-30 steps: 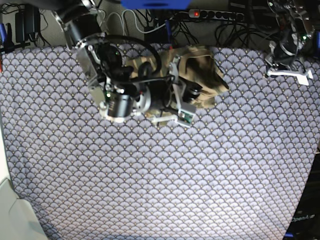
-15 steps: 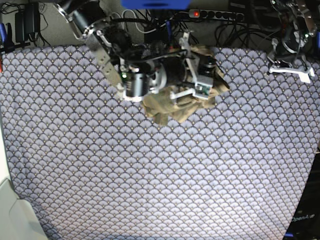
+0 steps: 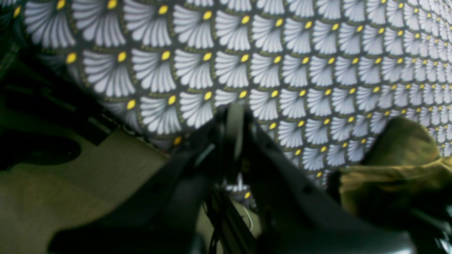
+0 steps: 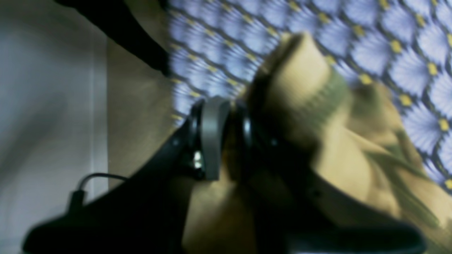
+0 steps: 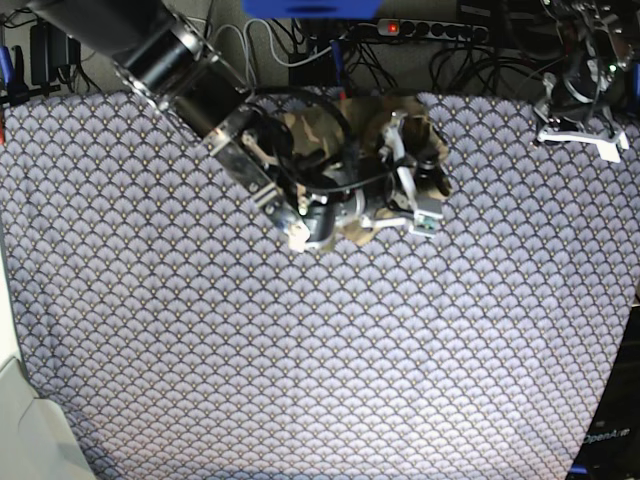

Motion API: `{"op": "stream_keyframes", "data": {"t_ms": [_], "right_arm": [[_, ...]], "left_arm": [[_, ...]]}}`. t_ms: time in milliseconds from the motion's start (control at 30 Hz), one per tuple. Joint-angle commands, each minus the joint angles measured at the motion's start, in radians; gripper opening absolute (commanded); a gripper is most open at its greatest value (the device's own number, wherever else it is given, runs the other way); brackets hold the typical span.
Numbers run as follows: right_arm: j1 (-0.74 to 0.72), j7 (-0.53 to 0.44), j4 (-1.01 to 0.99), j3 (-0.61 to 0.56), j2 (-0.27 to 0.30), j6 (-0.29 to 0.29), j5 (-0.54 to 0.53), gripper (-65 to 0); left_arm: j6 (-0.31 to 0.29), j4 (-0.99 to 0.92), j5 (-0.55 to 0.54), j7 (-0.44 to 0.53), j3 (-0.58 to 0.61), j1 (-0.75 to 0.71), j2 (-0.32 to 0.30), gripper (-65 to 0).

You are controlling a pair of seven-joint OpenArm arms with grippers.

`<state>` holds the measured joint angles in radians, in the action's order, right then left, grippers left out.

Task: Fold the T-shirt properly
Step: 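Press the folded bundle down with the right gripper, left gripper withdrawing, then open the right gripper and pull it back off the bundle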

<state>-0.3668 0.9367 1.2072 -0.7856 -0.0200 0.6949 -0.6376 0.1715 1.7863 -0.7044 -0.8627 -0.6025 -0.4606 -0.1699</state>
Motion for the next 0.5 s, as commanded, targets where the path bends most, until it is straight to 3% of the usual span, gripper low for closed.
{"op": "stream_keyframes", "data": {"t_ms": [0,467], "right_arm": [[-0.038,-0.032,-0.022,0.005,-0.028,0.003,-0.018,-58.5],[-0.142,-0.232,-0.399,0.004,-0.048,0.003,-0.018,-58.5]], "left_arm": [[-0.005,0.019,-0.007,0.012,-0.007,-0.002,-0.012,-65.0],[-0.005,0.019,-0.007,0.012,-0.001,0.007,-0.007,-65.0]]}}
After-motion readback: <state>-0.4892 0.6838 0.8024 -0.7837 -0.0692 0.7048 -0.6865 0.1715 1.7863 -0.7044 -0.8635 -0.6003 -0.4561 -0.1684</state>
